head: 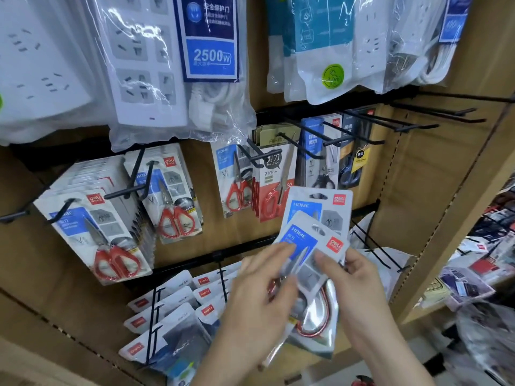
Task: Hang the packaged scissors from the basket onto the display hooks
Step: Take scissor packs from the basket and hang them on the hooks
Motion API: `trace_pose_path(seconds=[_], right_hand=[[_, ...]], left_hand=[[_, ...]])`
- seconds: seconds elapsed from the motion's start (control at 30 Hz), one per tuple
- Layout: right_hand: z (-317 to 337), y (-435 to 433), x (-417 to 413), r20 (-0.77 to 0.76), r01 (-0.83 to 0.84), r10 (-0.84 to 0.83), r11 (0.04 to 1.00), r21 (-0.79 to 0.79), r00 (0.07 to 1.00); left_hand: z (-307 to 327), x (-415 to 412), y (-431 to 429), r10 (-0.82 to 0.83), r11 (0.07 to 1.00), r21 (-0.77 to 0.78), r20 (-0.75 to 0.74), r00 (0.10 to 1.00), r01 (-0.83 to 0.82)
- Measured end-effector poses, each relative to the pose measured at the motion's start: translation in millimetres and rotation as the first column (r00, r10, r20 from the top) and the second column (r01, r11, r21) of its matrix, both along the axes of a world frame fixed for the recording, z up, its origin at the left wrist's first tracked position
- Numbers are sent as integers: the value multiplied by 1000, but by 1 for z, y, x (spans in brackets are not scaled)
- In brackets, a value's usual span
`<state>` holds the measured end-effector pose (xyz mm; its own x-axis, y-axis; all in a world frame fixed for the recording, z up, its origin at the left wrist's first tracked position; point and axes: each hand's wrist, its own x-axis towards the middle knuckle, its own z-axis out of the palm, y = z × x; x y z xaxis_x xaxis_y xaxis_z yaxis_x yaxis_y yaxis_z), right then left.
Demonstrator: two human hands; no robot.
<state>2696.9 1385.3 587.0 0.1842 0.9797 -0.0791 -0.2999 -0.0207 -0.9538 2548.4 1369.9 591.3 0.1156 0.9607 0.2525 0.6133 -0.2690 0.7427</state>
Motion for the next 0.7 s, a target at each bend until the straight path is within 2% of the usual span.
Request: trace_pose_path(seconds=[0.07,0.1,0.17,0.23,0.43,0.63,0.7], right_hand=[[4,3,8,-23,3,-3,1000,3,1000],[7,4,11,-35,-7,7,1000,7,999],[10,7,11,-55,-17,18,1000,14,998],[9,9,8,-62,-17,18,1000,19,998],[12,12,-7,27,-213,212,977,15,977],[13,15,-14,79,-272,271,962,2,959],[13,15,-19,86,-305,304,952,-2,949]], left_hand=[[4,-18,1,95,995,-13,58,994,-95],[2,-26,2,115,990,-89,81,990,-107],[-3,-36,2,80,958,-286,223,971,-14],[-7,-41,-2,99,925,-378,363,926,49],[-14,-45,-9,314,914,-388,493,812,-118],[-13,-67,-13,459,888,-343,654,602,-305],[-19,-79,-19,484,872,-311,667,566,-379]])
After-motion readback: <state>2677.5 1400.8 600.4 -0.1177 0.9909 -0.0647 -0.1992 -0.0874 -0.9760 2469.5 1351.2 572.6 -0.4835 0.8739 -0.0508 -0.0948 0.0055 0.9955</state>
